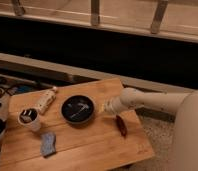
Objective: Push the ceramic bowl across the table
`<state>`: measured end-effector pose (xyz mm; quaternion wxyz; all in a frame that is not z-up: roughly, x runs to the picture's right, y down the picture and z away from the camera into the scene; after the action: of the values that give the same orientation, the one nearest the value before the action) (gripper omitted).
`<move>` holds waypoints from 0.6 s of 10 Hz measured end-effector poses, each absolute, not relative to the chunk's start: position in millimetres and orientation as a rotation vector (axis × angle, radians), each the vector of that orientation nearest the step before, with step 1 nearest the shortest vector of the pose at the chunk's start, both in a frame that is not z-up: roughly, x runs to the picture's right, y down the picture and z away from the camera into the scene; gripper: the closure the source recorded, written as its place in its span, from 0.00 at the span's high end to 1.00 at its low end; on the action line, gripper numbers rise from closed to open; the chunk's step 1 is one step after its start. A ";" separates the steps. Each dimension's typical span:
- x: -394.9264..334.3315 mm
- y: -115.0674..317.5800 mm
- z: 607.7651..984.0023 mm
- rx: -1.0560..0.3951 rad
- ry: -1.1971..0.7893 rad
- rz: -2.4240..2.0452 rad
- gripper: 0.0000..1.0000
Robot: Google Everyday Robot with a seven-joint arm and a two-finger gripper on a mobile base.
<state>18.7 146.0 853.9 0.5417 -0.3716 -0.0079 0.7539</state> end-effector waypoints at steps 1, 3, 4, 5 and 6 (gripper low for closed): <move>6.4 145.7 854.0 -0.882 -0.016 1.779 0.09; -15.4 137.6 856.5 -0.877 -0.025 1.756 0.09; -18.5 137.0 859.1 -0.884 -0.019 1.742 0.09; -22.1 134.4 860.4 -0.886 -0.023 1.732 0.09; -26.6 135.9 860.2 -0.889 -0.020 1.724 0.09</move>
<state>-26.6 135.9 860.2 0.5653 -0.3781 -0.0087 0.7331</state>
